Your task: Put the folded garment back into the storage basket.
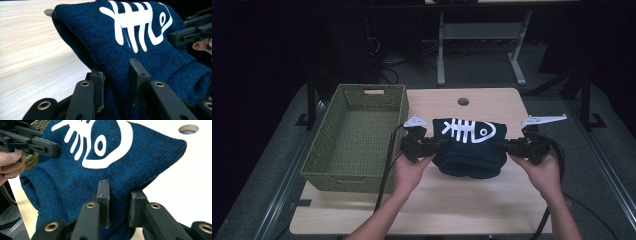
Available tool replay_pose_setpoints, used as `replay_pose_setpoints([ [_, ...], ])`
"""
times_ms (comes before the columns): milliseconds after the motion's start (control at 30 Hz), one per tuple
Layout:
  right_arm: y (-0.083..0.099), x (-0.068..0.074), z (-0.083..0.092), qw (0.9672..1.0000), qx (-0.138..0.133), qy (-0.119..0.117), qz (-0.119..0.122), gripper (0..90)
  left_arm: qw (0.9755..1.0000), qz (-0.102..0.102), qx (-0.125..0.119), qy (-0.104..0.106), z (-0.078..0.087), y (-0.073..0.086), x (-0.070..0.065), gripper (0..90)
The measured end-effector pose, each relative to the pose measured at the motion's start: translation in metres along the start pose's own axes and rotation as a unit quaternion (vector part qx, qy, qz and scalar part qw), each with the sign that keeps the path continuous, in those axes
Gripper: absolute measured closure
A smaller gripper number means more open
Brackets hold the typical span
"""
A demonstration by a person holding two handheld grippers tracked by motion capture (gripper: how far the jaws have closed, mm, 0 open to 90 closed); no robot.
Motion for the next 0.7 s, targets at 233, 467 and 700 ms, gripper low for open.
replay_pose_setpoints([
  [233,-0.008,0.004,-0.001,1.0,0.0,0.0,0.006,74.3,1.0,-0.001,-0.003,0.001,0.008,-0.005,0.002,68.4],
  [467,-0.016,0.008,-0.003,0.9999,0.0,-0.002,0.011,74.3,1.0,0.0,-0.004,0.002,0.015,-0.01,0.004,68.5],
  [700,-0.023,0.012,-0.005,0.9999,0.001,-0.002,0.017,74.3,1.0,0.004,-0.007,0.002,0.022,-0.012,0.007,68.5],
])
Point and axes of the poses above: each handheld gripper's, and its own axes: z roughly backward along the jaws, y roughly out of its underside, x roughly to its left, the point moved 9 cm from there along -z, roughly forward along the jaws, and after that the axes turned 8 degrees about z, right-handed, at the moved point
